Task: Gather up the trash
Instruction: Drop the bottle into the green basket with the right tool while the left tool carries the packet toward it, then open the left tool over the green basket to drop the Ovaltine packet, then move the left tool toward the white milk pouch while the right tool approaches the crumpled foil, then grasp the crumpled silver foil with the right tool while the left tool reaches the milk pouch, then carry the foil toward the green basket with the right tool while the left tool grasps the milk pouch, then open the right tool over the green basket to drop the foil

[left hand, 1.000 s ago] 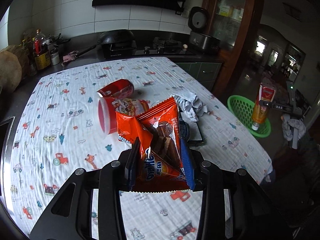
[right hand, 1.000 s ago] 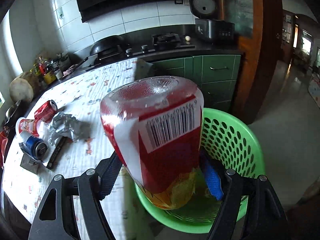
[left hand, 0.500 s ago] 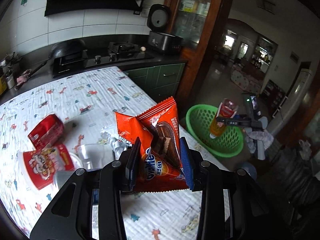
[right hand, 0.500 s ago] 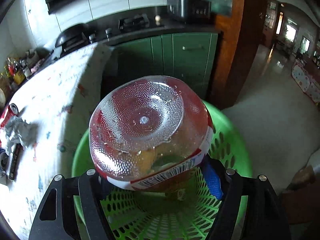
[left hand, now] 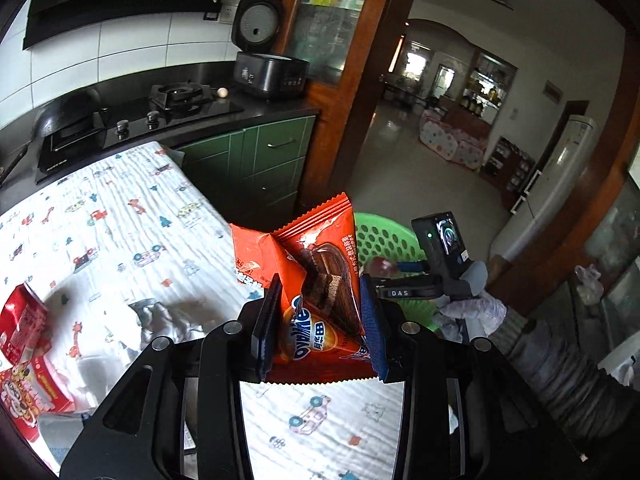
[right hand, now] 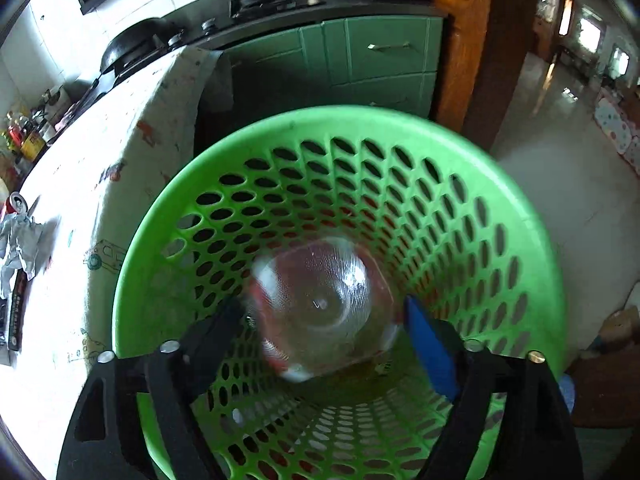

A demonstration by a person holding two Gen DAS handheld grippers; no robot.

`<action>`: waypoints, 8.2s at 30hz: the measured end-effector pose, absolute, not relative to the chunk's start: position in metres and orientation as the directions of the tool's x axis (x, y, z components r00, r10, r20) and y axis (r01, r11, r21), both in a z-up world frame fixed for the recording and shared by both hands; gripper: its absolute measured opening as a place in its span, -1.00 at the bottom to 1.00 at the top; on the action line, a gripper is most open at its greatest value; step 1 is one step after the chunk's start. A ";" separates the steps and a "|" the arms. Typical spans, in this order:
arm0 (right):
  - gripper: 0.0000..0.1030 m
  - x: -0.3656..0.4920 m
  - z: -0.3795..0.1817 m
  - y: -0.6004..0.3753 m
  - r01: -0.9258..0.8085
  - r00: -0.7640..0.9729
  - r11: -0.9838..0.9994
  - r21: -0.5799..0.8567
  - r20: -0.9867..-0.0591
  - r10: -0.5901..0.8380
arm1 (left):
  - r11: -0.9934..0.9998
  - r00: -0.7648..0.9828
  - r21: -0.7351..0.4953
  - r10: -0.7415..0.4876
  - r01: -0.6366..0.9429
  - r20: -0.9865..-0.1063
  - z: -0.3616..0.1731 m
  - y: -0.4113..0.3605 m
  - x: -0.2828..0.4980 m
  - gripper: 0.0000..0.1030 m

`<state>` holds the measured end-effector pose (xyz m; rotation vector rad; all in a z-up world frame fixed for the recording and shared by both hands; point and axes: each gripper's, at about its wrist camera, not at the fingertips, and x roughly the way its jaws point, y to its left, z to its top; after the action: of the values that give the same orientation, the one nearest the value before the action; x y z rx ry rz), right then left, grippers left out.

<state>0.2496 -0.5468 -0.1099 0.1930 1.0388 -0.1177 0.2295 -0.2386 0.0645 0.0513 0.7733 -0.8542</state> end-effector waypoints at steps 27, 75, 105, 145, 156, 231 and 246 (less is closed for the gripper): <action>0.68 0.081 -0.015 -0.536 0.208 0.779 0.963 0.172 -0.625 -0.056 | 0.584 0.212 -0.318 -0.663 0.747 -0.718 -0.003 -0.392 0.244 0.41; 0.71 0.143 -0.001 -0.313 -0.269 0.702 0.954 0.129 -0.652 0.287 | 0.905 0.659 -0.183 -0.408 0.384 -0.632 0.045 -0.054 0.162 0.42; 0.71 0.262 -0.020 -0.237 -0.433 0.601 0.898 0.079 -0.717 0.353 | 0.935 0.654 -0.162 -0.337 0.314 -0.677 0.004 0.021 0.165 0.42; -0.08 0.301 -0.037 -0.235 -0.395 0.534 0.902 0.176 -0.755 0.381 | 0.640 0.442 0.071 -0.442 0.765 -0.780 -0.029 -0.016 0.158 0.72; -0.08 0.262 -0.017 -0.248 -0.397 0.563 0.894 0.209 -0.713 0.417 | 0.525 0.407 0.158 -0.400 0.836 -0.821 -0.029 -0.028 0.147 0.73; -0.08 0.209 -0.034 -0.494 0.113 0.686 0.982 0.151 -0.726 0.033 | 0.554 0.273 -0.028 -0.453 0.832 -0.849 -0.035 -0.076 0.112 0.31; 0.37 0.225 -0.063 -0.541 0.222 0.663 0.965 0.139 -0.747 -0.045 | 0.604 0.347 -0.081 -0.557 0.793 -0.755 0.017 -0.115 0.137 0.30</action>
<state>0.2248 -0.5407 -0.0630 0.2262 0.8342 -0.1519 0.1374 -0.1153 0.0168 0.3243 0.8332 -0.8953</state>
